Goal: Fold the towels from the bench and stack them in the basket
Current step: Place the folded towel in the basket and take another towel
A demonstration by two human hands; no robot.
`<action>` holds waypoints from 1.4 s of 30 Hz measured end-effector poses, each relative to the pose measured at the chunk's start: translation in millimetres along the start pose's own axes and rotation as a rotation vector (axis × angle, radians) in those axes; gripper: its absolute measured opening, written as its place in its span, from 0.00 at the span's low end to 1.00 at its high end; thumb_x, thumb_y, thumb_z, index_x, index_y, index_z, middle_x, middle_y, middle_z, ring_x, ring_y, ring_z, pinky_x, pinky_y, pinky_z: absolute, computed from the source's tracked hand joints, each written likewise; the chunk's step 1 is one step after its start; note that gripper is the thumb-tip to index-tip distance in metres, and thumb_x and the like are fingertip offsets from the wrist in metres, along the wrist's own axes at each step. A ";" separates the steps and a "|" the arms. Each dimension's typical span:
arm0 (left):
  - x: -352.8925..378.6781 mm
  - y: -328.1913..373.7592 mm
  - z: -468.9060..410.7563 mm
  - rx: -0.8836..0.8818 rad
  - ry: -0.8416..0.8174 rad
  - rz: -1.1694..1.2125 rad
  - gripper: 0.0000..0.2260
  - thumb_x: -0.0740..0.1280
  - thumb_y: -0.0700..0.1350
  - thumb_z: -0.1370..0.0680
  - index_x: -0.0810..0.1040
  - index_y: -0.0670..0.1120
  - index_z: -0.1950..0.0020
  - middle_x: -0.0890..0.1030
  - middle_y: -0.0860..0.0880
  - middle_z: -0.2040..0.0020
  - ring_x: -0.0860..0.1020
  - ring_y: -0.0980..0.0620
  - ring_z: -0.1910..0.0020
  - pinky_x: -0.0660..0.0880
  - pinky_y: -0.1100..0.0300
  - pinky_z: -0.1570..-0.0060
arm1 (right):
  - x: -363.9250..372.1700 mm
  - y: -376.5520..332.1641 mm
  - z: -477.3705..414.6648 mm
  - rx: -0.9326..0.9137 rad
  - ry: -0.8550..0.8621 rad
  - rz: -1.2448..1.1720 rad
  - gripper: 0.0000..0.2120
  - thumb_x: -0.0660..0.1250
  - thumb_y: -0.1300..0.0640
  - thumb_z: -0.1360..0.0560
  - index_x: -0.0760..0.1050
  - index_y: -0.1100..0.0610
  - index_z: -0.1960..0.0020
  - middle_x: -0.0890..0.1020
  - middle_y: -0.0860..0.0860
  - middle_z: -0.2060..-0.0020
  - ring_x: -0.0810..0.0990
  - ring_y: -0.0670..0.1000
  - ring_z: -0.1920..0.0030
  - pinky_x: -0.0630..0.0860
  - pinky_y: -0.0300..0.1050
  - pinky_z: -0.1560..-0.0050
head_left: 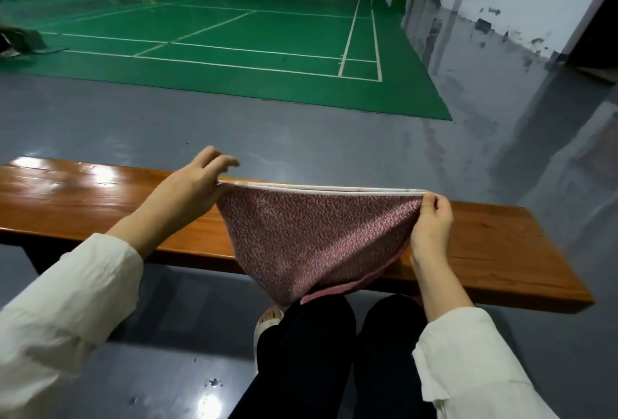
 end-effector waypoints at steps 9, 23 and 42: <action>-33.0 5.4 -34.5 -0.214 0.157 0.036 0.03 0.75 0.35 0.31 0.83 0.38 0.58 0.75 0.39 0.44 0.79 0.43 0.58 0.77 0.47 0.54 | 3.6 -70.5 -10.1 -0.137 0.018 0.053 0.12 0.56 0.57 0.18 0.74 0.63 0.45 0.75 0.52 0.56 0.71 0.49 0.53 0.64 0.41 0.59; -102.0 20.5 -66.6 -0.452 0.260 0.603 0.03 0.66 0.43 0.25 0.76 0.46 0.59 0.76 0.47 0.64 0.72 0.51 0.65 0.69 0.55 0.60 | -19.6 -163.5 -17.0 -0.296 -0.024 0.071 0.10 0.56 0.54 0.18 0.72 0.58 0.53 0.72 0.48 0.65 0.67 0.43 0.66 0.64 0.35 0.69; -43.0 32.9 -91.1 -0.531 0.663 0.637 0.05 0.58 0.38 0.19 0.70 0.45 0.53 0.72 0.56 0.63 0.68 0.62 0.67 0.65 0.71 0.63 | 9.5 -137.8 -39.5 -0.231 0.106 -0.058 0.07 0.55 0.55 0.17 0.70 0.54 0.51 0.75 0.51 0.56 0.72 0.48 0.55 0.67 0.36 0.64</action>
Point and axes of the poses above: each hand's wrist, its own z-axis away from the middle knuckle, its own x-axis out of the palm, y = z × x, the point moved 1 cm from there along -z, towards the middle knuckle
